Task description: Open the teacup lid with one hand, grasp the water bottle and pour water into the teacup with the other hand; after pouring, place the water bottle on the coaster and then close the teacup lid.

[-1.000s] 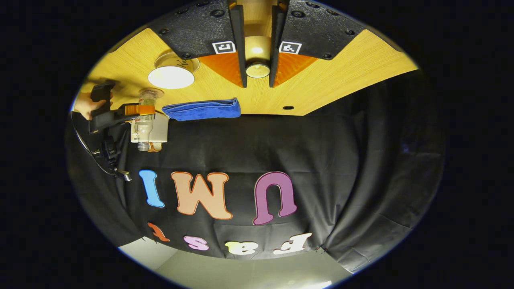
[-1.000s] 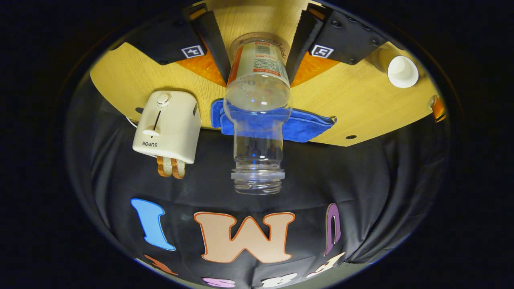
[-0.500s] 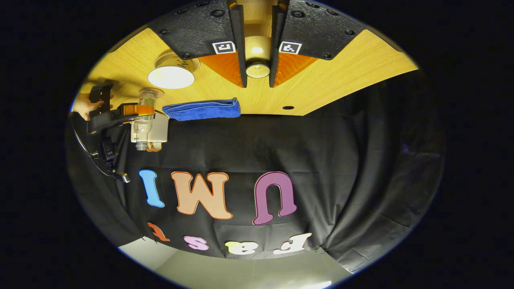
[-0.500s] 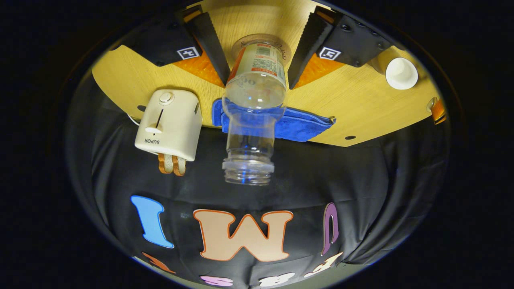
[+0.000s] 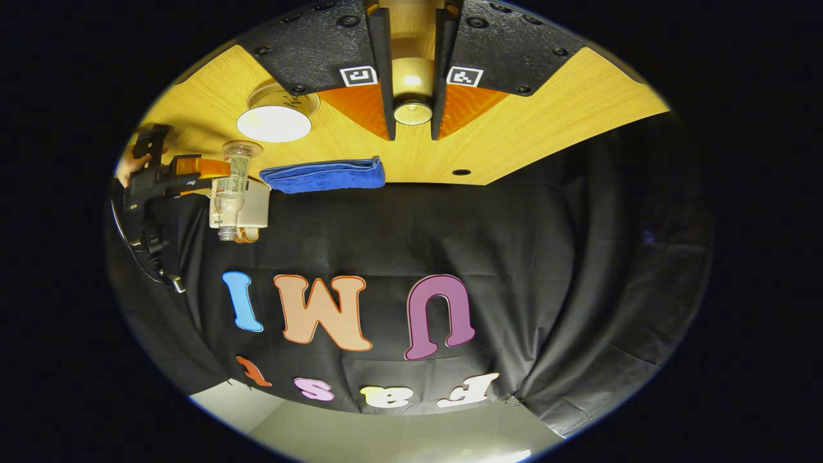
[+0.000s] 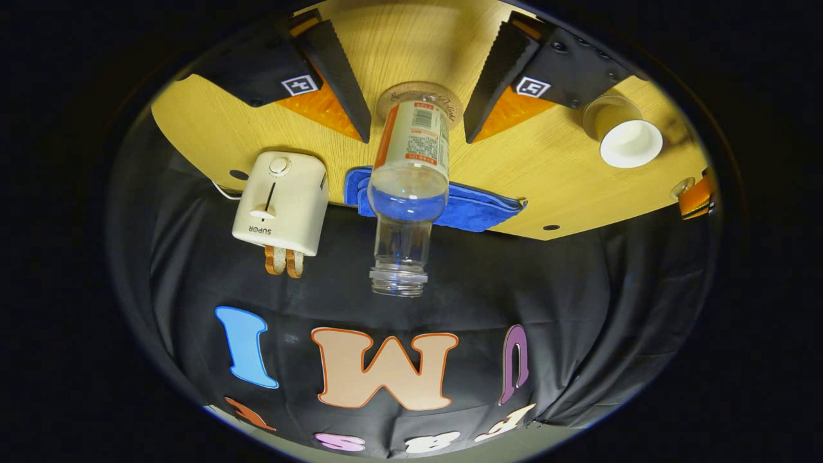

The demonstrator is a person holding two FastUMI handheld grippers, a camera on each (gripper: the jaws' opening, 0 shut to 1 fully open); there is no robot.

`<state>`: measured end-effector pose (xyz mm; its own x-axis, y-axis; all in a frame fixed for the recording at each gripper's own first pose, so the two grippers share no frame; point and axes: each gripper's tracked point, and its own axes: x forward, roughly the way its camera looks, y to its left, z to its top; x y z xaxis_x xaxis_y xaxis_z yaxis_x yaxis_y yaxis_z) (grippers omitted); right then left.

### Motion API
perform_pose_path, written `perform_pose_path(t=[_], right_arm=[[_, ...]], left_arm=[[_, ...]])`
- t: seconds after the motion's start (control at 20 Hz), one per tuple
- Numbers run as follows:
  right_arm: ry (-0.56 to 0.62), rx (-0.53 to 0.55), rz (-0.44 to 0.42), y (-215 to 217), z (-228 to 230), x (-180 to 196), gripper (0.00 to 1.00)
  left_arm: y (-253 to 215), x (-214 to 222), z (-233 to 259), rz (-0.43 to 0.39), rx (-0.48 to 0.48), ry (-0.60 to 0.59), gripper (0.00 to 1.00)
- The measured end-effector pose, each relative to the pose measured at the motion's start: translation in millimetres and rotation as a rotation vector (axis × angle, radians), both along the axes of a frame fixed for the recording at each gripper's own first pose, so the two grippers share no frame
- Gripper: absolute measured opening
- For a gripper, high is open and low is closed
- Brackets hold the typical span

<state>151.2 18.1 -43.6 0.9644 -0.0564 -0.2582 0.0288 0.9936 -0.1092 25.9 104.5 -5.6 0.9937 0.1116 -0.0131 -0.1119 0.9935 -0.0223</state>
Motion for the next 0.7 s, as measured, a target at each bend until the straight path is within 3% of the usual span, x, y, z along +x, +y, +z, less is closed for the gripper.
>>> perform_pose_path(t=[0.45, 0.55, 0.6, 0.7], right_arm=[[-0.044, -0.016, 0.028, 8.1, 3.3, -25.8, 0.95], [-0.06, 0.001, 0.035, 11.1, 6.6, -31.3, 0.89], [-0.069, 0.009, 0.041, 12.8, 7.8, -35.4, 0.95], [-0.09, 0.007, 0.05, 14.1, 11.7, -41.7, 0.95]], left_arm=[[-1.2, 0.7, 0.5, -0.005, -0.001, 0.001, 0.24], [-3.3, 0.4, 0.1, -0.016, -0.001, 0.002, 0.24], [-4.2, 0.7, 0.2, -0.021, -0.001, 0.002, 0.24], [-6.7, 1.0, -0.3, -0.032, 0.0, 0.003, 0.24]])
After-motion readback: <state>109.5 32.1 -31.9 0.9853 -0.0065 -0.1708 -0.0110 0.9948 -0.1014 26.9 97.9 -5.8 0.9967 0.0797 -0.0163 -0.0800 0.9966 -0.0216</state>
